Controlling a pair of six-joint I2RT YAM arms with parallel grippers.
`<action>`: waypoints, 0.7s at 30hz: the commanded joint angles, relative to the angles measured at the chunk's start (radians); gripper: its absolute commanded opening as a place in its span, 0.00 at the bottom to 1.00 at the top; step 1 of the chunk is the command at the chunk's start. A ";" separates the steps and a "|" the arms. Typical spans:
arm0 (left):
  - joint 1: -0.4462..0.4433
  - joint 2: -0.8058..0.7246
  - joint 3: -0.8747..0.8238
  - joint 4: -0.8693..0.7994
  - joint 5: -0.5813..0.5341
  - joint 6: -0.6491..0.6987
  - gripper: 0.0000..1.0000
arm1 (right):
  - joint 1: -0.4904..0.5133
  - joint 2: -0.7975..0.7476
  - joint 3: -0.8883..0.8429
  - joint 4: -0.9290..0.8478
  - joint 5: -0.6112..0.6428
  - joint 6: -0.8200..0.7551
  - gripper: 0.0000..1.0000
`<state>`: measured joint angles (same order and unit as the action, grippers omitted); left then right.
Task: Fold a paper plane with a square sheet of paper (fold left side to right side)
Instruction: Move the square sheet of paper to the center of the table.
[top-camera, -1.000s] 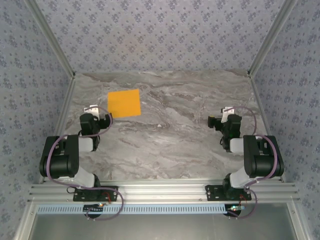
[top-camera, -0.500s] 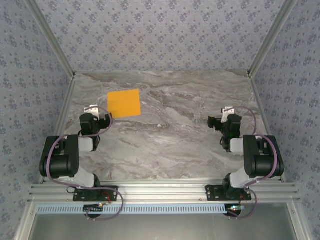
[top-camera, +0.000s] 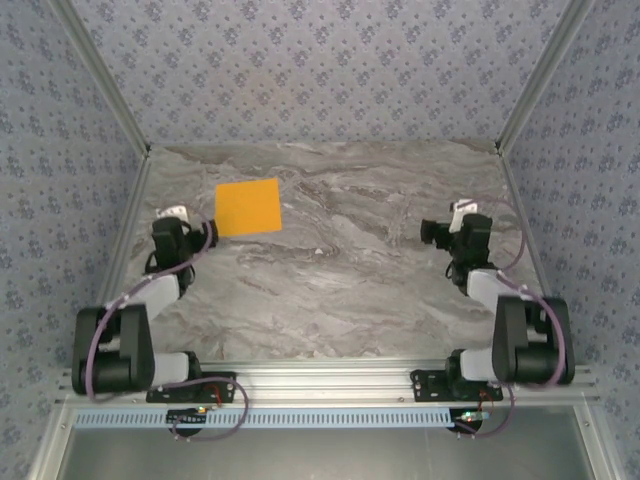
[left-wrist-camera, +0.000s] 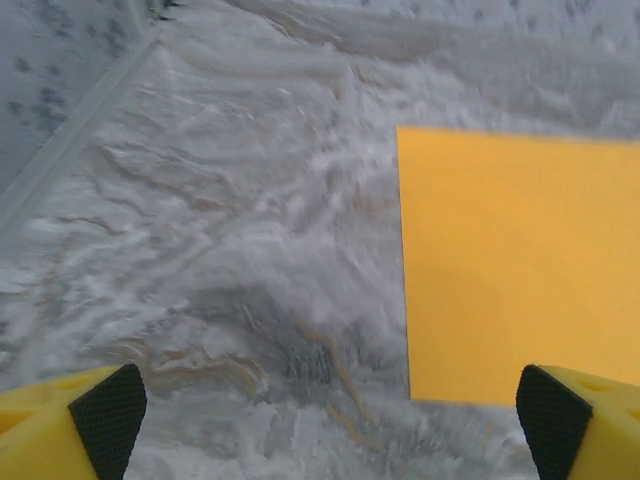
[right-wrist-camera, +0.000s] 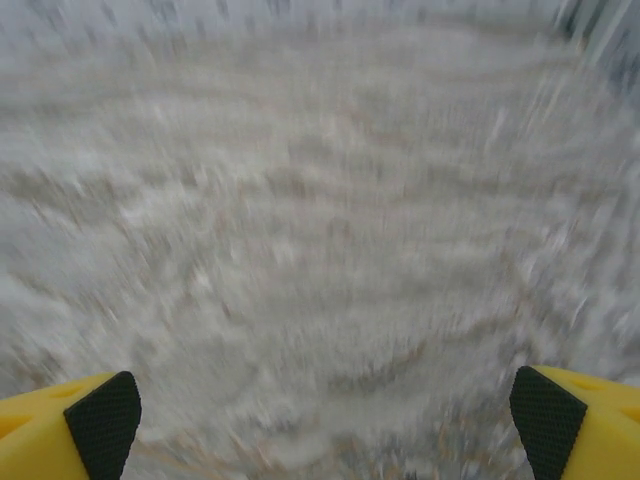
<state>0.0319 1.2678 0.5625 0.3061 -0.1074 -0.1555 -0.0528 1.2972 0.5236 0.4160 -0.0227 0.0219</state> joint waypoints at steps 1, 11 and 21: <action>-0.023 -0.080 0.224 -0.463 -0.035 -0.198 0.98 | 0.017 -0.175 0.096 -0.353 0.009 0.119 1.00; -0.258 0.161 0.514 -0.781 0.027 -0.279 0.98 | 0.252 -0.456 0.138 -0.890 0.021 0.477 1.00; -0.307 0.531 0.813 -0.929 -0.092 -0.211 0.98 | 0.499 -0.498 0.135 -1.013 0.185 0.546 1.00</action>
<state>-0.2508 1.7412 1.2926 -0.5339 -0.1444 -0.3992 0.4217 0.8093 0.6643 -0.5297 0.0921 0.5243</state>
